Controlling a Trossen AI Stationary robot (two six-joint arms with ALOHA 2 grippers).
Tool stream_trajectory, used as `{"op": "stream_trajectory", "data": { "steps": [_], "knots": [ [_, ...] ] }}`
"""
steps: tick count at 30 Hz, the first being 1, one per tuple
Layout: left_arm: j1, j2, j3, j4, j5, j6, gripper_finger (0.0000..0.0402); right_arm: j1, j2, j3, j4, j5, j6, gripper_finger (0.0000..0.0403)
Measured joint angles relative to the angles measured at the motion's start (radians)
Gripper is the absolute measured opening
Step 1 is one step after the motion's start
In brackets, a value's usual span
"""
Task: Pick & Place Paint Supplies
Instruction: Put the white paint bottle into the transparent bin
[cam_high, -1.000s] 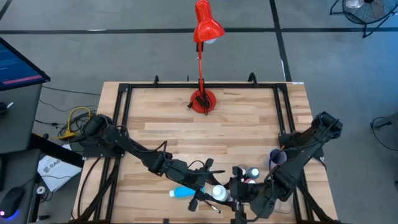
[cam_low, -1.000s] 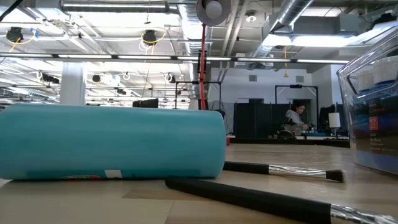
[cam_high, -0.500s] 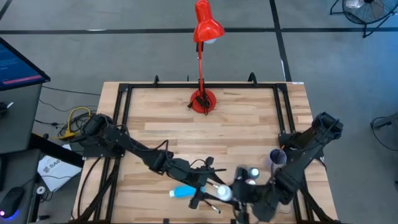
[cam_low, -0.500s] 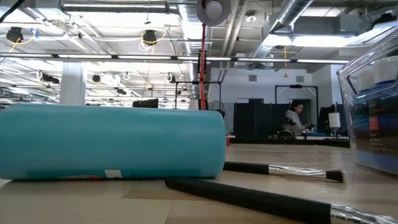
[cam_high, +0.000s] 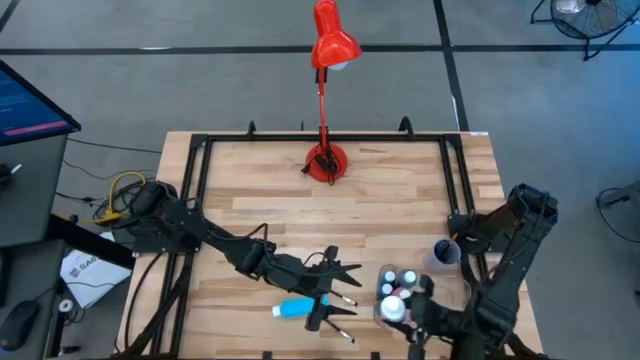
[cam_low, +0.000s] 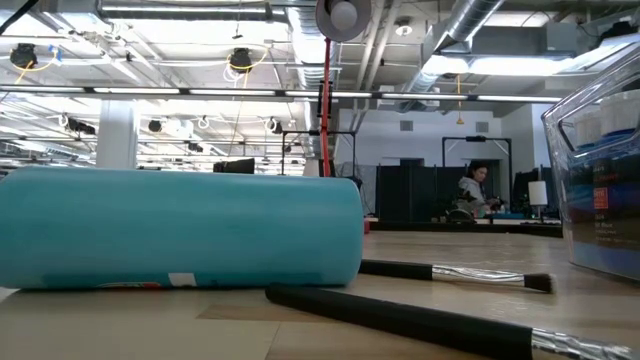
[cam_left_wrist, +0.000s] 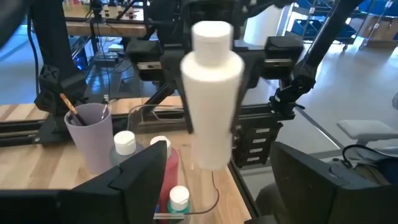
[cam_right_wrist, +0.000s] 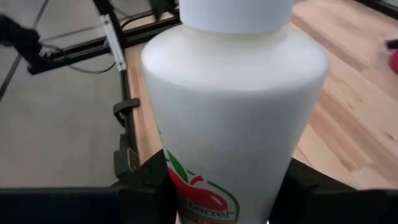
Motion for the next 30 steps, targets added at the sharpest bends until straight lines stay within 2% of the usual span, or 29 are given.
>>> {"op": "stream_trajectory", "data": {
  "steps": [4,15,19,24,30],
  "knots": [
    [-0.001,0.000,0.000,0.001,-0.001,0.000,0.0256,0.045,0.000,0.000,-0.082,0.045,0.143,0.0158],
    [-0.002,0.001,0.000,0.000,-0.001,0.000,0.0251,0.159,0.052,0.001,-0.308,0.018,0.477,0.0158],
    [-0.002,0.001,0.000,0.001,-0.001,0.000,0.0253,0.210,0.095,0.002,-0.436,0.003,0.671,0.0158],
    [-0.002,0.001,-0.001,0.001,-0.001,0.000,0.0253,0.267,0.175,0.002,-0.610,-0.078,0.921,0.0158],
    [-0.002,0.002,-0.001,0.006,-0.019,0.000,0.0250,0.291,0.287,0.001,-0.739,-0.075,1.125,0.0158]
  ]
}}
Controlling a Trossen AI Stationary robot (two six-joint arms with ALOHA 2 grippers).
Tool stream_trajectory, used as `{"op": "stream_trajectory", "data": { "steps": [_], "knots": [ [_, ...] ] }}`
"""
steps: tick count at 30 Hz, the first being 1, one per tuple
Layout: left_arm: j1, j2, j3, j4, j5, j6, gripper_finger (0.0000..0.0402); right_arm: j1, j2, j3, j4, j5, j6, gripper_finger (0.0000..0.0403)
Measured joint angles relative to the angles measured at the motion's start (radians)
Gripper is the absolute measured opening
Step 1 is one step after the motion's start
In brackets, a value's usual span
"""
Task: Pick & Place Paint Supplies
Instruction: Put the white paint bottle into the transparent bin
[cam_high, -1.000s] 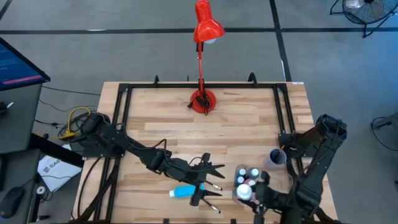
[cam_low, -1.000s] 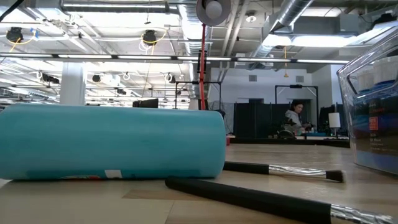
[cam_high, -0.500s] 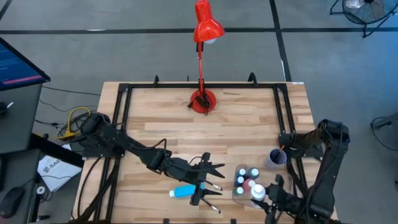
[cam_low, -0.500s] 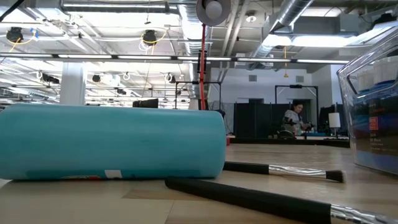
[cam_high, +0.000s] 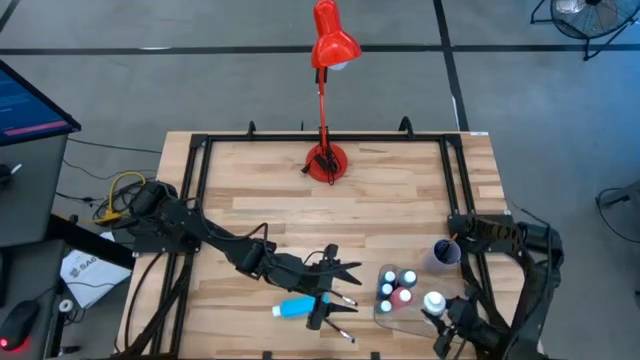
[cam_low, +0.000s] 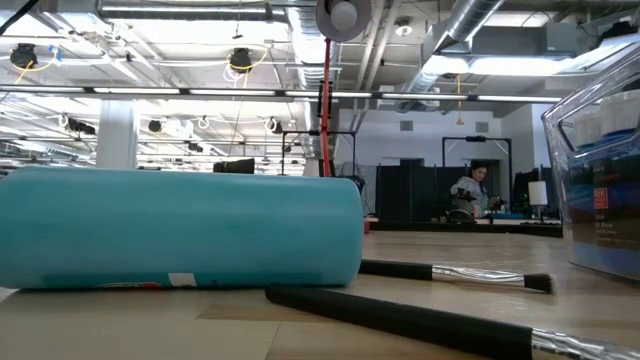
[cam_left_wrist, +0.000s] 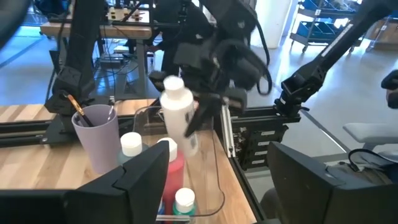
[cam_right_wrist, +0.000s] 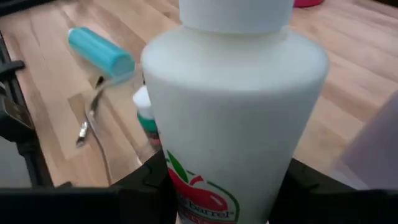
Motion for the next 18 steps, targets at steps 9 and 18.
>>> {"op": "stream_trajectory", "data": {
  "steps": [9,18],
  "knots": [
    [0.002,0.000,0.000,0.000,0.000,0.000,0.0247,-0.095,0.131,-0.009,0.004,0.023,0.005,0.0158],
    [0.000,0.001,0.000,-0.010,0.000,0.001,0.0245,-0.130,0.131,-0.019,0.004,-0.009,-0.015,0.0158]
  ]
}}
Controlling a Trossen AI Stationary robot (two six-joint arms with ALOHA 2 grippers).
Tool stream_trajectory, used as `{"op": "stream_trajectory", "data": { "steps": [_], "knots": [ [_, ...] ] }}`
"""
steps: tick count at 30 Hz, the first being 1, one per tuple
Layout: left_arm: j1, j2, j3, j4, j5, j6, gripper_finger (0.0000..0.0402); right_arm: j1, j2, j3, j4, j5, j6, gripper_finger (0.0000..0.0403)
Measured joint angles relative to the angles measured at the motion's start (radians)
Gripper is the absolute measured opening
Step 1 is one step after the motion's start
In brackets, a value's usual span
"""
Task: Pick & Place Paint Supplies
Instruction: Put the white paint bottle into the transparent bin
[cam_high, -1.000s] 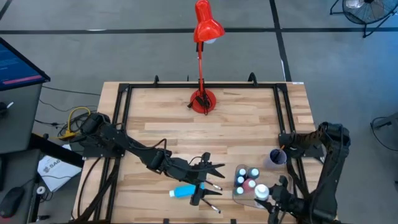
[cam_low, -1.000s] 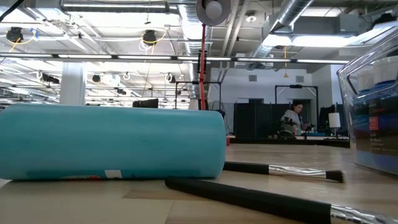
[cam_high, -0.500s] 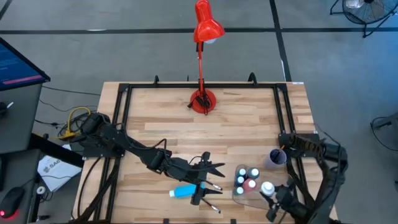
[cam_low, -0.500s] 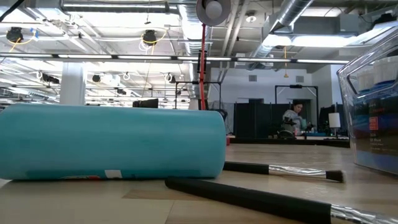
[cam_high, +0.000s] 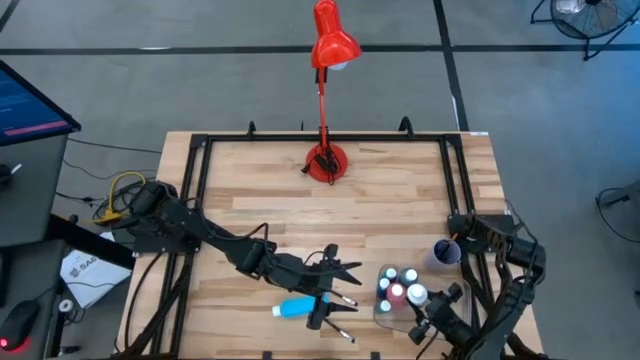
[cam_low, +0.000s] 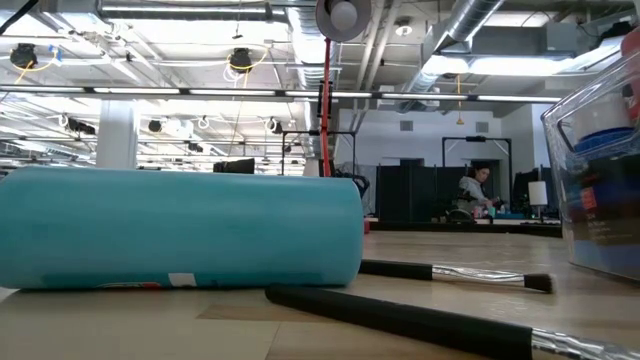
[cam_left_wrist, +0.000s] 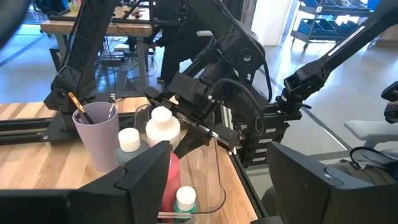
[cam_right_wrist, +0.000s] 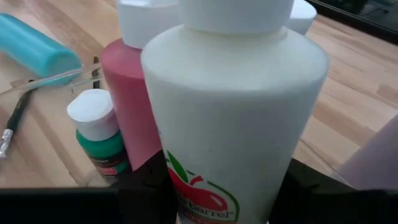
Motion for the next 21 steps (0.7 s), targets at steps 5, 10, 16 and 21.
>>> {"op": "stream_trajectory", "data": {
  "steps": [5,10,16,21],
  "knots": [
    [0.000,0.000,0.000,0.000,0.000,0.000,0.0244,0.016,0.000,-0.010,0.000,-0.007,0.026,0.0158],
    [0.000,0.000,0.000,0.001,0.000,0.000,0.0242,0.040,0.000,-0.061,0.013,-0.091,0.074,0.0158],
    [0.000,0.000,0.000,0.001,0.000,0.002,0.0243,0.047,0.001,-0.076,0.015,-0.099,0.076,0.0158],
    [0.000,0.000,0.000,0.001,0.000,0.007,0.0241,0.047,0.001,-0.105,0.030,-0.095,0.080,0.0158]
  ]
}}
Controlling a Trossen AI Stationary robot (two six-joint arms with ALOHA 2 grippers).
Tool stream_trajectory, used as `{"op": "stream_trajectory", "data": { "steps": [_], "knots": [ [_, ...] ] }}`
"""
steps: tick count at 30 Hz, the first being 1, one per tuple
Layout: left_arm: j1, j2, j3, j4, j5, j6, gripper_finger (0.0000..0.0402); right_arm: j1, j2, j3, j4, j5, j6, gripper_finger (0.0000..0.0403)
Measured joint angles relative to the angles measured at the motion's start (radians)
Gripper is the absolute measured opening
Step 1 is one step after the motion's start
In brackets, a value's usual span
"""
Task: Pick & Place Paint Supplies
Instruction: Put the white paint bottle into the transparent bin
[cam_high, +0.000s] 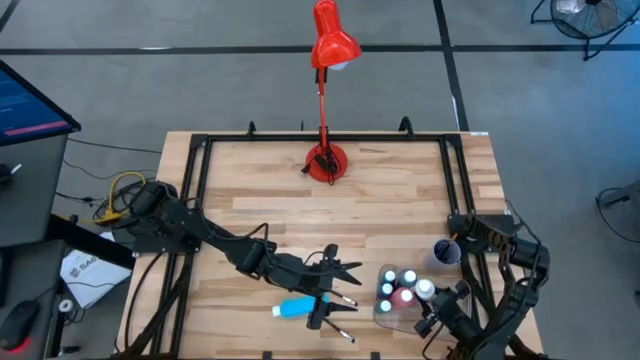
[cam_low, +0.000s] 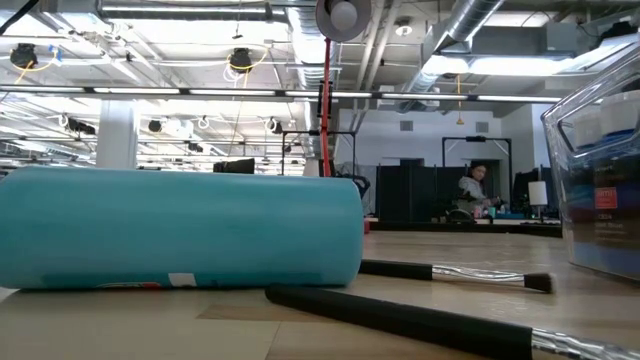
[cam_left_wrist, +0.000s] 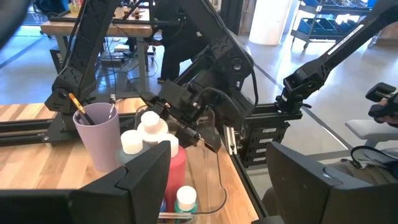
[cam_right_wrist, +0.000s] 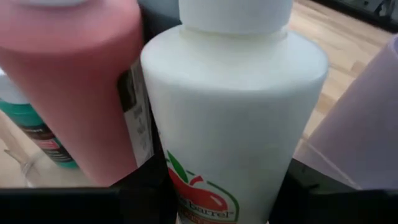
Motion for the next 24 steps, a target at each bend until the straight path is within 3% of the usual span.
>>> {"op": "stream_trajectory", "data": {
  "steps": [14,24],
  "knots": [
    [0.000,0.000,0.000,0.000,0.000,0.001,0.0240,0.000,-0.004,-0.056,0.076,0.027,0.012,0.0164],
    [0.000,0.000,0.000,0.000,0.000,0.001,0.0242,0.011,-0.002,-0.058,0.085,-0.020,0.023,0.0227]
  ]
}}
